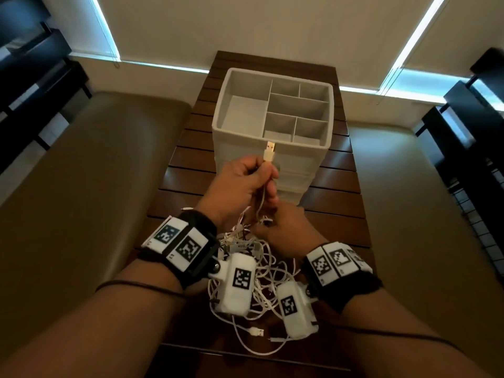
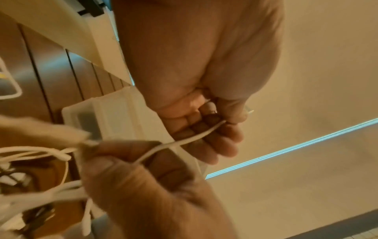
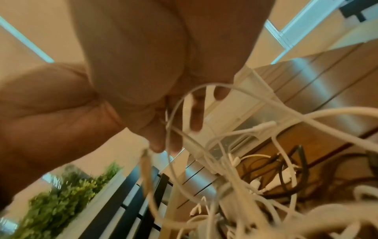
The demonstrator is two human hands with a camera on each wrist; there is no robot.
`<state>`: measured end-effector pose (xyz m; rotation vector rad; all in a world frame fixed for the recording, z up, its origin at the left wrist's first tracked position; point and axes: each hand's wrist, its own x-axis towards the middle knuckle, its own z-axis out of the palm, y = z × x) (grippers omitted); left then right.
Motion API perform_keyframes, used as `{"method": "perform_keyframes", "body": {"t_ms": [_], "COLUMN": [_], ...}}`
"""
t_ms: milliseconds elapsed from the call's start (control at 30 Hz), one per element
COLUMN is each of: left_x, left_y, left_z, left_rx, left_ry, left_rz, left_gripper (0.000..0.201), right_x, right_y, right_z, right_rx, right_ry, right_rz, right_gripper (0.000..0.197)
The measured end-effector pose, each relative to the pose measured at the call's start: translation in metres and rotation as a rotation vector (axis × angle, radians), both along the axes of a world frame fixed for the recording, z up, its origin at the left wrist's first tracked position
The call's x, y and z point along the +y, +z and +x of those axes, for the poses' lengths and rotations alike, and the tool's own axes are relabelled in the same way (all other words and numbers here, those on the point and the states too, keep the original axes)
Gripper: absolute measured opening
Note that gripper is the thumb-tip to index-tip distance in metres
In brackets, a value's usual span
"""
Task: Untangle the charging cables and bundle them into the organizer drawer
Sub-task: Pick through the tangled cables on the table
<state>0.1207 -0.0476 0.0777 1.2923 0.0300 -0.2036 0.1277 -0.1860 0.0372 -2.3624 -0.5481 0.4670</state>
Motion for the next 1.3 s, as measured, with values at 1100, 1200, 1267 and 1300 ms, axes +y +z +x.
{"method": "perform_keyframes", "body": {"t_ms": [1100,1200,1267,1300], "left_x": [0.032,0.013,0.007,0.008], "left_y": [0.003,0.014,0.009,0.004], "left_z": [-0.027,-0.031,-0.03,-0.03], "left_rx": [-0.261,-0.289,-0.225,-0.199], "left_ry": [0.362,0.146,-0.014,-0.038], "left_rz": [1.216,1.129,1.089,1.103], "left_gripper": [0.038,0.032,0.02,0.015], "right_x": [0.006,0.01,0.004,0.0], "right_y": [0.045,0.044,0.043,0.042], "right_z": [0.008,0.009,0.011,0.012], "right_rx": [-0.414,-0.31,-0.286,-0.273], "right_ry": [0.233,0.338,0.337,0.309], "right_rz": [-0.713,-0.684,-0.585,-0.486], "right_gripper": [0.013,0.016,0.024,0.023]}}
